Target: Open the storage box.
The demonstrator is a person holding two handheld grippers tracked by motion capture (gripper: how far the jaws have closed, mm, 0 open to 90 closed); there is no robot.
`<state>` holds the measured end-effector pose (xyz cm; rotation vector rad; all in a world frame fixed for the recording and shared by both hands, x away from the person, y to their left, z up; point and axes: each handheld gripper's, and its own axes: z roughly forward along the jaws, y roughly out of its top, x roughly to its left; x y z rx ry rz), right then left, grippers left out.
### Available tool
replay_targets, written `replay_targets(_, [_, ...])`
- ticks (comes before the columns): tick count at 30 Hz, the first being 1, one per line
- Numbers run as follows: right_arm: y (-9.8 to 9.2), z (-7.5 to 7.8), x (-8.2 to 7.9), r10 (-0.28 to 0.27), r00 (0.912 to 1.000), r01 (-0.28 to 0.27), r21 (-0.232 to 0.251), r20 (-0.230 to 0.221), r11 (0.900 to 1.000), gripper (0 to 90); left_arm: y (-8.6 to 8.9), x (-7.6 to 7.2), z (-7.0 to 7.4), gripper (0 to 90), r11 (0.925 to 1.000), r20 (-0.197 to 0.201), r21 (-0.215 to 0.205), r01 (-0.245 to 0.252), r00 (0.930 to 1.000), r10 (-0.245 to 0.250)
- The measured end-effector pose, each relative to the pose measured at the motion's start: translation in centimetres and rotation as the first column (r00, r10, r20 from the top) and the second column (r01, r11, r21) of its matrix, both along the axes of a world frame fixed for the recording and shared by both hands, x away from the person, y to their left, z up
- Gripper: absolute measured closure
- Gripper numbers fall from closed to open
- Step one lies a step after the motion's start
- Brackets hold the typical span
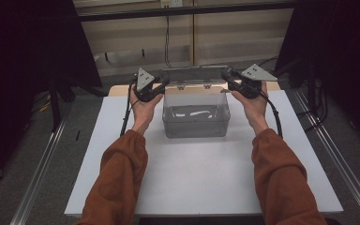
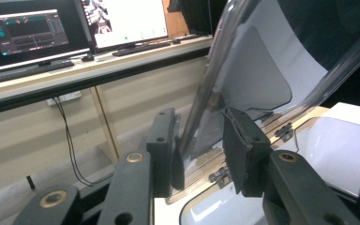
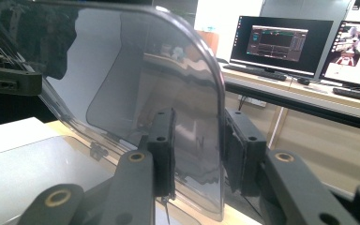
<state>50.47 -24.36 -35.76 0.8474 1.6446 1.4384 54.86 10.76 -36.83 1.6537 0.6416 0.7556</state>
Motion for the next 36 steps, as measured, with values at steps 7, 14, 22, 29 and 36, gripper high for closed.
replay_targets(7, [-0.1,-0.5,0.5,-0.011,0.9998,0.011,-0.005,-0.014,1.0,67.6,-0.1,0.6,-0.5,66.6,1.0,-0.005,0.006,0.002,1.0,-0.002])
replay_targets(14, [-0.4,-1.2,1.1,-0.023,0.9993,0.023,-0.005,-0.029,1.0,67.8,0.0,1.0,-0.4,69.9,0.9995,-0.001,0.03,0.011,0.9999,-0.011])
replay_targets(22, [-0.3,-2.2,1.8,-0.038,0.9978,0.038,0.001,-0.055,0.999,62.3,-0.1,1.3,-0.5,70.5,0.9999,-0.003,0.007,-0.008,1.0,0.008])
replay_targets(29, [-0.3,-3.2,2.4,-0.015,0.9965,0.015,-0.002,-0.083,1.0,59.2,-0.2,1.6,-0.3,70.5,0.9998,-0.001,0.018,-0.012,0.9999,0.012])
replay_targets(36, [-0.3,-4.0,2.9,-0.023,0.9949,0.023,-0.004,-0.099,1.0,60.5,-0.1,1.9,-0.4,70.8,0.9999,-0.008,0.007,-0.014,0.9999,0.014])
